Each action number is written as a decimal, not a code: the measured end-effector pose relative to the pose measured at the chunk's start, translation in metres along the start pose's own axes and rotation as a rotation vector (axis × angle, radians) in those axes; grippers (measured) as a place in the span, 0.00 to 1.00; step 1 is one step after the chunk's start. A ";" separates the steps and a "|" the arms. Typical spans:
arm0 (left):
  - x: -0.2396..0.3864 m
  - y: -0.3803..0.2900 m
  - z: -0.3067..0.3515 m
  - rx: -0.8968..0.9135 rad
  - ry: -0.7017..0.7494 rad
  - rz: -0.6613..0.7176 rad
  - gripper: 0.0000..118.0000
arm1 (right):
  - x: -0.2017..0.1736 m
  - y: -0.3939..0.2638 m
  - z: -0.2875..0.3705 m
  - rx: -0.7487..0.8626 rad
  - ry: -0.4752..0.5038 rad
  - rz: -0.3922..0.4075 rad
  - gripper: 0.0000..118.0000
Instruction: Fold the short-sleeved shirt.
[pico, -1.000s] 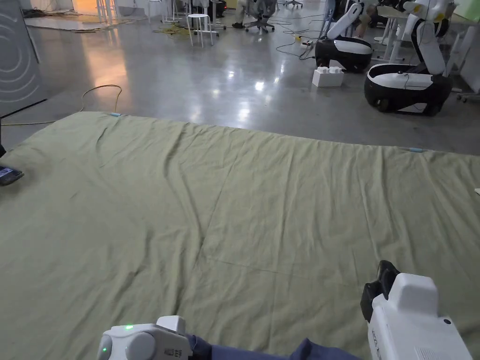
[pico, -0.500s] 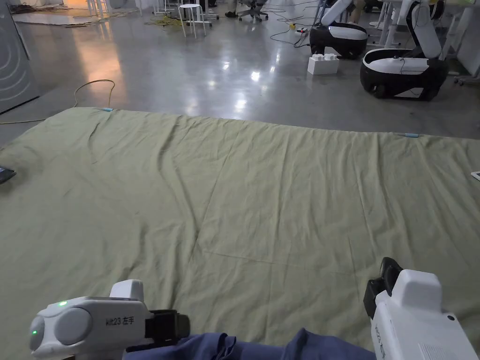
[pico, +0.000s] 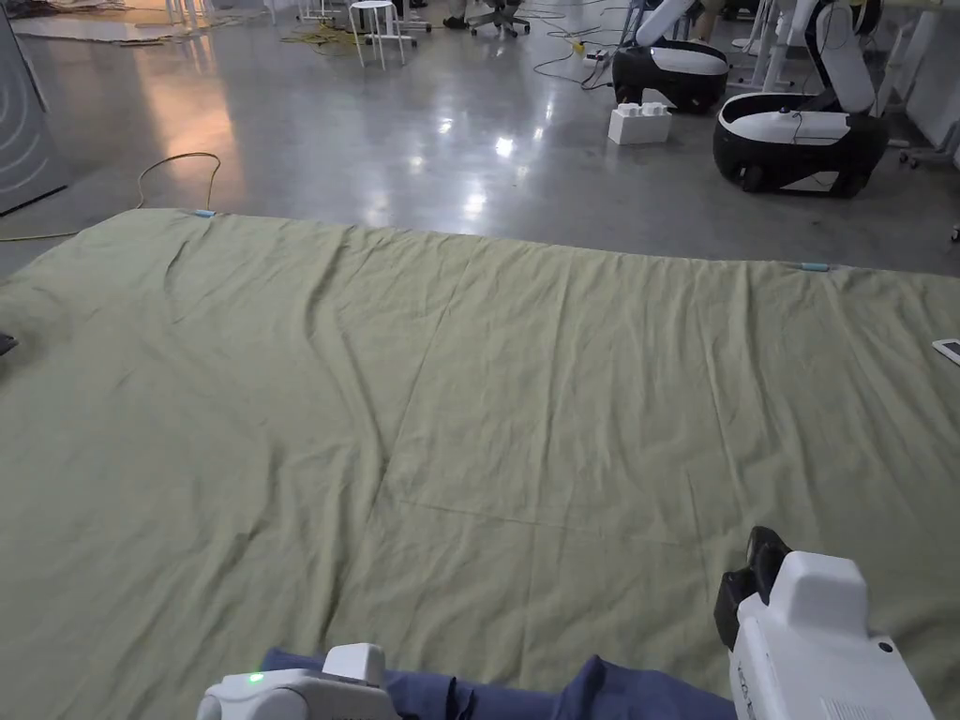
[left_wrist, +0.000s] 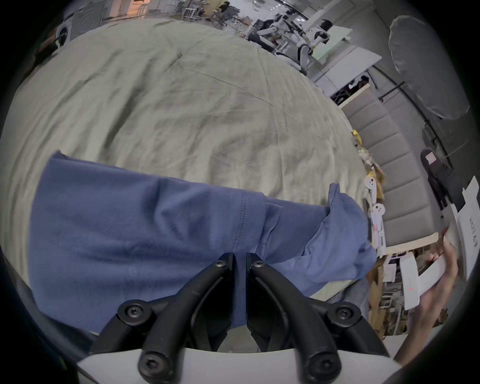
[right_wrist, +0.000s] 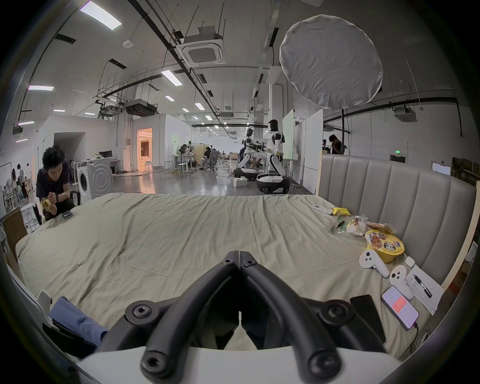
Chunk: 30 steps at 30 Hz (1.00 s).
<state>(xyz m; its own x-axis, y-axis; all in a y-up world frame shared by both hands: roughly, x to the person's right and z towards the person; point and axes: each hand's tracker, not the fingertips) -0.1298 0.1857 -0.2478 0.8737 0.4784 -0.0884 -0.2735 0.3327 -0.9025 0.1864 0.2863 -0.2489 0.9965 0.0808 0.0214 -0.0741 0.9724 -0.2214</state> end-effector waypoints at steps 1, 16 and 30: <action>-0.001 0.000 -0.001 0.006 -0.002 0.000 0.08 | 0.000 -0.001 0.000 -0.001 -0.001 -0.001 0.00; -0.121 0.045 0.105 0.187 -0.103 0.075 0.68 | -0.003 0.007 0.002 0.005 0.010 0.006 0.00; -0.183 0.019 0.044 0.047 -0.511 0.374 0.39 | -0.018 0.010 0.004 -0.004 0.008 0.027 0.00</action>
<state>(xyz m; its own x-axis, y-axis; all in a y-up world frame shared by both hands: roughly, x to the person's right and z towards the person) -0.3122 0.1401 -0.2303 0.4167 0.8928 -0.1711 -0.5503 0.0980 -0.8292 0.1676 0.2959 -0.2473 0.9944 0.1051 0.0077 -0.1006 0.9690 -0.2258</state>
